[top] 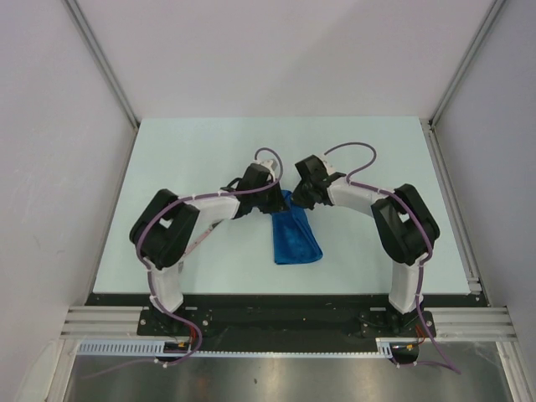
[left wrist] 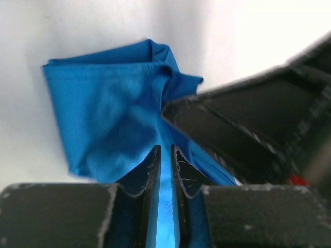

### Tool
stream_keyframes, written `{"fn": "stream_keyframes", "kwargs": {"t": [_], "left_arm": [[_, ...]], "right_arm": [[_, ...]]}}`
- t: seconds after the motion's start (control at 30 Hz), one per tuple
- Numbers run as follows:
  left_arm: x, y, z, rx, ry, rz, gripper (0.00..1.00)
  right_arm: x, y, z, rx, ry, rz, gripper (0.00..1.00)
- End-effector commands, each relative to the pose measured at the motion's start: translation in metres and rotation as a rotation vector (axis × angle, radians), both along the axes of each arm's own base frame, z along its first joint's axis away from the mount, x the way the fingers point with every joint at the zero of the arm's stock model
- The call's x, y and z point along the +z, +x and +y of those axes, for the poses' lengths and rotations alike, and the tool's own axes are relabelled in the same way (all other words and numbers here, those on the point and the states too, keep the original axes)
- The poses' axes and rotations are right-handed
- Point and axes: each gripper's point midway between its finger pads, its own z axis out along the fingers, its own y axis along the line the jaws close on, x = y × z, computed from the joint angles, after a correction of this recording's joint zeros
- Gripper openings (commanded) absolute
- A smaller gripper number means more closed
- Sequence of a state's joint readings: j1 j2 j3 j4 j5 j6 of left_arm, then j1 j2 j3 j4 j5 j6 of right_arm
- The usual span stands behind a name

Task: Fold the napkin into a case and place the utensils inside
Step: Fold the 2/3-rectangle-folded napkin at the center of the board.

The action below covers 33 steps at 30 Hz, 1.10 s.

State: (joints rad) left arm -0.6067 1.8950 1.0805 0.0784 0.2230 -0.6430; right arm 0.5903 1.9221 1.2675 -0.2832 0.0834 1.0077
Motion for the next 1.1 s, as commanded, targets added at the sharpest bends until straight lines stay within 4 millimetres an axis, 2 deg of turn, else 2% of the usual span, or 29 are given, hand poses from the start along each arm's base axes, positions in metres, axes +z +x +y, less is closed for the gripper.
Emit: {"fn": "stream_keyframes", "kwargs": {"t": [0.0,0.07,0.17,0.2,0.3,0.43,0.67,0.8,0.83,0.9,0.93,1.07], "left_arm": [[0.039,0.006,0.017,0.007,0.004,-0.089,0.19],[0.042,0.012,0.024,0.020,0.025,-0.112,0.20],[0.031,0.020,0.035,0.052,0.064,-0.101,0.20],[0.022,0.021,0.036,0.055,0.076,-0.089,0.19],[0.002,0.020,0.032,0.042,0.080,-0.043,0.17],[-0.014,0.016,0.025,0.028,0.061,-0.016,0.17],[-0.021,0.014,0.017,0.018,0.052,-0.006,0.16],[-0.022,0.012,0.014,0.006,0.044,-0.013,0.15],[-0.023,0.010,0.013,-0.001,0.047,-0.016,0.15],[-0.024,0.009,0.011,-0.007,0.041,-0.016,0.15],[-0.026,0.008,0.011,-0.010,0.041,-0.014,0.15],[-0.027,0.007,0.011,-0.017,0.043,-0.017,0.15]], "right_arm": [[0.022,0.009,0.005,-0.040,0.088,-0.030,0.00],[0.025,0.010,0.001,-0.052,0.093,-0.028,0.00],[0.028,0.008,0.000,-0.076,0.115,-0.017,0.00],[0.029,0.008,0.001,-0.083,0.125,-0.017,0.00],[0.035,0.008,0.002,-0.125,0.144,-0.013,0.00],[0.032,0.007,-0.004,-0.222,0.181,0.016,0.00],[0.031,0.008,0.003,-0.314,0.275,0.026,0.00],[0.036,0.010,0.006,-0.367,0.352,0.011,0.00],[0.042,0.014,0.009,-0.370,0.392,-0.004,0.00],[0.037,0.010,0.010,-0.410,0.444,0.019,0.00],[0.050,0.019,0.014,-0.418,0.495,-0.027,0.00],[0.057,0.021,0.017,-0.474,0.551,-0.045,0.00]]}}
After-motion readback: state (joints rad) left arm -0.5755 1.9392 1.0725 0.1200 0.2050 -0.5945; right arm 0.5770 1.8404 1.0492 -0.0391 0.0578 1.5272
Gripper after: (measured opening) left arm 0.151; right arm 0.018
